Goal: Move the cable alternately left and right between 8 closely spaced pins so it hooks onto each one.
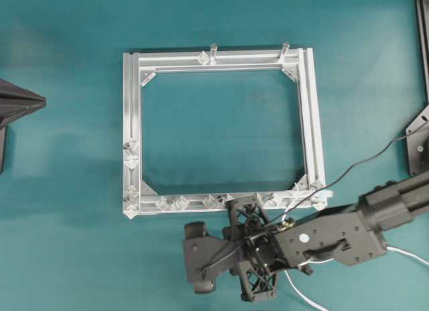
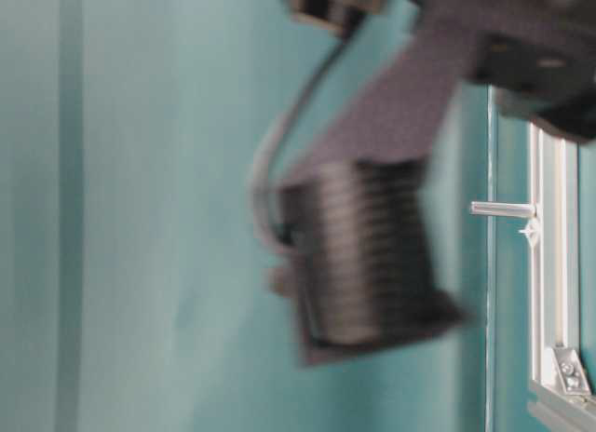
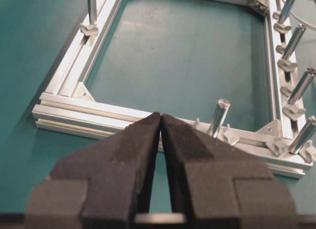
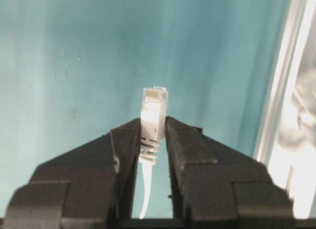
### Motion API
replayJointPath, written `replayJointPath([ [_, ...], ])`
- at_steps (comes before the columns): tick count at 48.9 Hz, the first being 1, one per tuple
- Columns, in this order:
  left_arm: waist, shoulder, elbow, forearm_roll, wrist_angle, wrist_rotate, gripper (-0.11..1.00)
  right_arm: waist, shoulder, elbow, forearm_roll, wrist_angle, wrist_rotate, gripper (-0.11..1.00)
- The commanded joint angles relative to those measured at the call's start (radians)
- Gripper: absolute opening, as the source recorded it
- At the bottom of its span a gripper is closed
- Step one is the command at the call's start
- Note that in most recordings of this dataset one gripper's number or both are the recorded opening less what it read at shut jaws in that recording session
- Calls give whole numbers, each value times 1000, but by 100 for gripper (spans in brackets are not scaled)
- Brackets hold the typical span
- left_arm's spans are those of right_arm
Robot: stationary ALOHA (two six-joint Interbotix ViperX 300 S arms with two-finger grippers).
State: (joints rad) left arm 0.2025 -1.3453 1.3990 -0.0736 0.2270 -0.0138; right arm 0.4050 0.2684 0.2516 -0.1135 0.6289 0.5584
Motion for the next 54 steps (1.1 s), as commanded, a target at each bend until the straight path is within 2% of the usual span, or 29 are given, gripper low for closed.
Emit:
replayJointPath([
  [1,-2,6,-9,5,-8,-8,13,5,-67,0,-6,23,63,18],
  [13,-3,6,-9,3,-8,-8,13,41,-160,94,-71,74,265,18],
  [22,-3,6,-9,5,-8,-8,13,49,-235,179,-87,117,408,18],
  [31,-3,6,2,5,-21,-8,13,49,-298,267,-126,121,572,18],
  [39,-3,6,3,5,-23,-8,13,49,-341,322,-173,127,744,18],
  [54,-3,6,3,3,-23,-8,13,49,-345,339,-282,140,1108,18],
])
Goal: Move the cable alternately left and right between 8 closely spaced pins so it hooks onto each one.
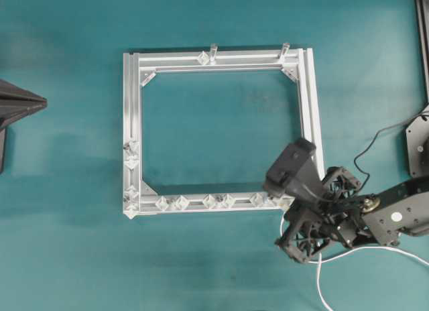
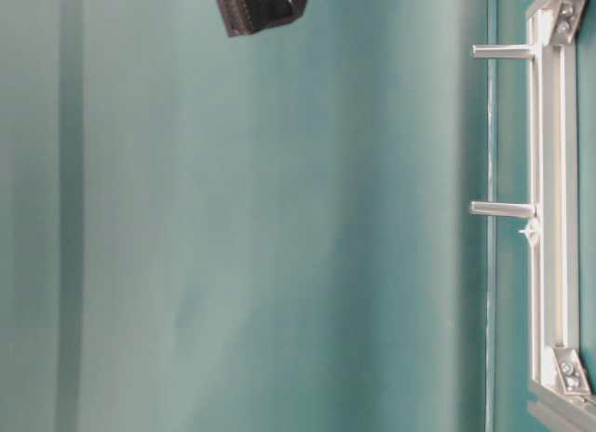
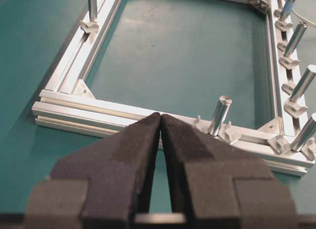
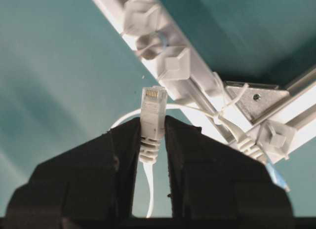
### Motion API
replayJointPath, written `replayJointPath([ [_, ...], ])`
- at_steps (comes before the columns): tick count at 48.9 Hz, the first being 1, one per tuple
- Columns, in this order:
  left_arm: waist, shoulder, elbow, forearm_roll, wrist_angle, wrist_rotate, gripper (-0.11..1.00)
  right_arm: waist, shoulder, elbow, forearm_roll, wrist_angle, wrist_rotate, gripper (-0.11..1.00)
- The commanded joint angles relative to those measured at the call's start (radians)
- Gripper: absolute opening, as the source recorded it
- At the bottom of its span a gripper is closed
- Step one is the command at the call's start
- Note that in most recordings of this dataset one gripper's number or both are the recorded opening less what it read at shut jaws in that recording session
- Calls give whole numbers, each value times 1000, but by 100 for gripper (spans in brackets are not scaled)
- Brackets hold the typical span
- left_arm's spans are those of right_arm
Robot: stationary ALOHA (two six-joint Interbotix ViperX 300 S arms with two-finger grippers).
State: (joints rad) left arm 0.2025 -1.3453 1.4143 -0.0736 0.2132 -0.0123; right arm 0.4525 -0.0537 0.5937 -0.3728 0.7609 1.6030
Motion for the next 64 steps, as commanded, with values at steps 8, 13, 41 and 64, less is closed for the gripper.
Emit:
replayJointPath([
  [8,-2,6,-12,3,-9,-9,13,0,-25,5,-44,60,213,18],
  [13,-2,6,-11,3,-9,-9,13,-5,-25,6,-49,91,275,18],
  [41,-2,6,-12,3,-9,-9,13,-52,-23,6,-49,92,354,18],
  [64,-2,6,-11,3,-9,-9,13,-54,-18,6,-49,91,354,18],
])
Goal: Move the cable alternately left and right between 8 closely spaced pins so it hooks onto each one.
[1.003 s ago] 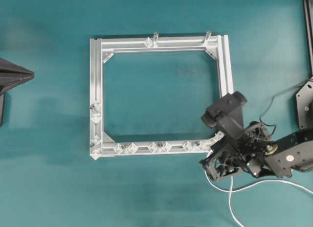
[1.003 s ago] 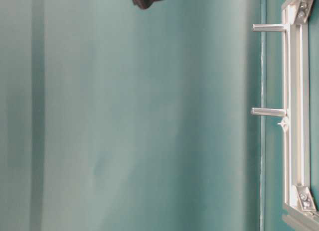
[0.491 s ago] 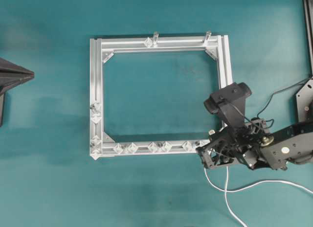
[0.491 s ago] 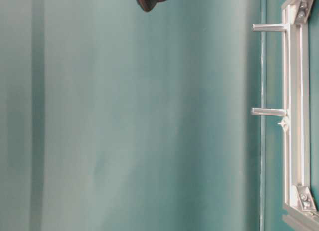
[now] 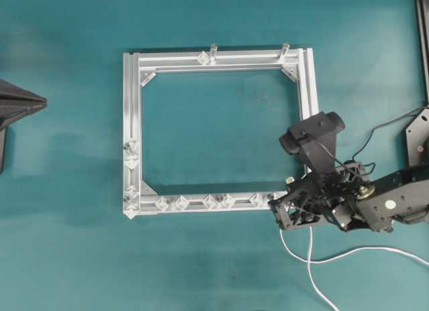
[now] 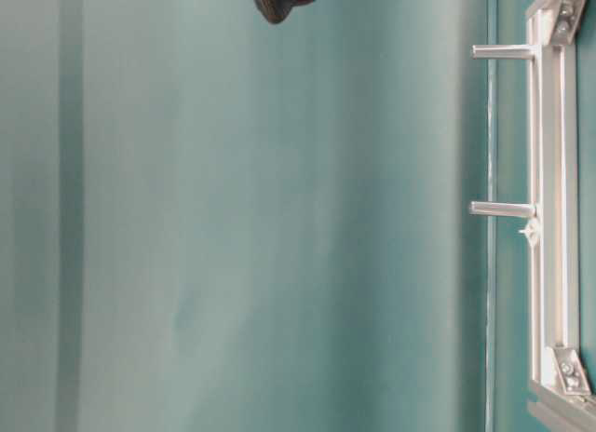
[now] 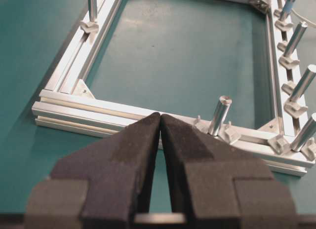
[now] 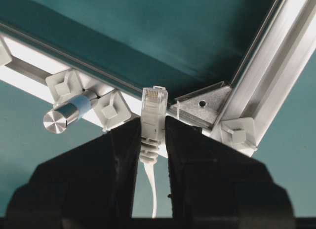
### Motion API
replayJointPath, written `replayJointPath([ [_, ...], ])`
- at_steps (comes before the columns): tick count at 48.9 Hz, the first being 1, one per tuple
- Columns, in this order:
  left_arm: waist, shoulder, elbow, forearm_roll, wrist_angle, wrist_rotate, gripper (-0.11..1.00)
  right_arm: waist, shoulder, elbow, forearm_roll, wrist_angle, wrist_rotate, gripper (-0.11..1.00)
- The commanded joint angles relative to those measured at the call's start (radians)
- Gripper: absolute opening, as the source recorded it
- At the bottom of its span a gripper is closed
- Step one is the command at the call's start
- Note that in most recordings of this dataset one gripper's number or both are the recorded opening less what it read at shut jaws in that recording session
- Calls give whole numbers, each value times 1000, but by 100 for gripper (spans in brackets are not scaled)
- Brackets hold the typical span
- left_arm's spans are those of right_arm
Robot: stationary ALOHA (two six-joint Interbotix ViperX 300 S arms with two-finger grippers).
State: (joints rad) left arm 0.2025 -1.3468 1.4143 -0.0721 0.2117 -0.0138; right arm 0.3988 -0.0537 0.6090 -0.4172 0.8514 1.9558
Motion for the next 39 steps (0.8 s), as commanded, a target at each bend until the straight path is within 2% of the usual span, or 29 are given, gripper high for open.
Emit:
replayJointPath([
  [1,-2,8,-12,2,-8,-8,13,0,-18,-9,-5,0,2,18],
  [19,-2,8,-12,3,-8,-8,13,-3,-18,-11,-5,0,3,18],
  [39,-3,8,-12,3,-8,-8,13,-72,-18,-9,-8,0,-11,18],
])
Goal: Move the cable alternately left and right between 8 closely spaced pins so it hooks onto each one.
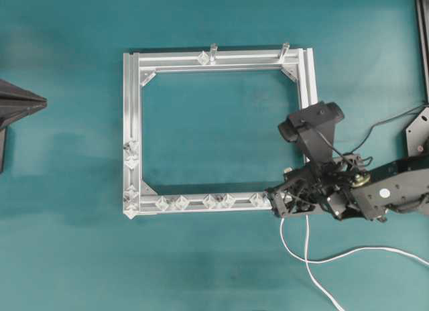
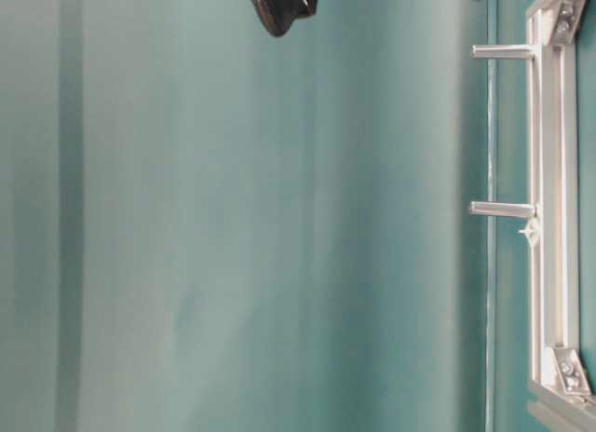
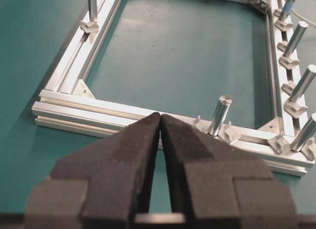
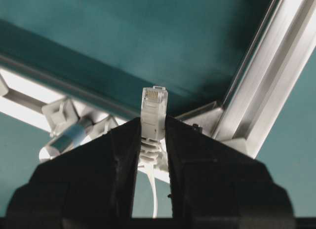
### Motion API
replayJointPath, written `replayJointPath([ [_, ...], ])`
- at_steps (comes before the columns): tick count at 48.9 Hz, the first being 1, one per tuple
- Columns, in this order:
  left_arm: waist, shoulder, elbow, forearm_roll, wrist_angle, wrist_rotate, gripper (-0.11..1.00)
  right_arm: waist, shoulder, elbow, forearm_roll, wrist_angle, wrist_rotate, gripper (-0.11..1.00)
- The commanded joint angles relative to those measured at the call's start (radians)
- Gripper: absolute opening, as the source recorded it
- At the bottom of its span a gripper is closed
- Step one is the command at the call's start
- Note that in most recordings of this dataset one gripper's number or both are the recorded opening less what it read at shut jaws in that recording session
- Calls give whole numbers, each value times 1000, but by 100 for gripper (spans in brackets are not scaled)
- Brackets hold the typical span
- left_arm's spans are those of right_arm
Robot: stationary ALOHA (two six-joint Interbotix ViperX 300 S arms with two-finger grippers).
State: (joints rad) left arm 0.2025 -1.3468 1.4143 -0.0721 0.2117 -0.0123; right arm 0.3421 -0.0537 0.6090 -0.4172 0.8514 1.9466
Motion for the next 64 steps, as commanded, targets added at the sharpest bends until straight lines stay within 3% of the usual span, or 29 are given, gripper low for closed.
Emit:
replayJointPath([
  [1,-3,8,-11,2,-9,-9,13,-20,-20,-9,-8,0,-3,18],
  [28,-3,8,-12,2,-8,-9,13,-146,-18,-9,-100,-40,-29,18],
  [43,-3,8,-12,3,-8,-9,13,-186,37,-46,-101,-98,-74,18],
  [64,-2,8,-12,2,-8,-9,13,-193,167,-204,-98,-133,-140,18],
])
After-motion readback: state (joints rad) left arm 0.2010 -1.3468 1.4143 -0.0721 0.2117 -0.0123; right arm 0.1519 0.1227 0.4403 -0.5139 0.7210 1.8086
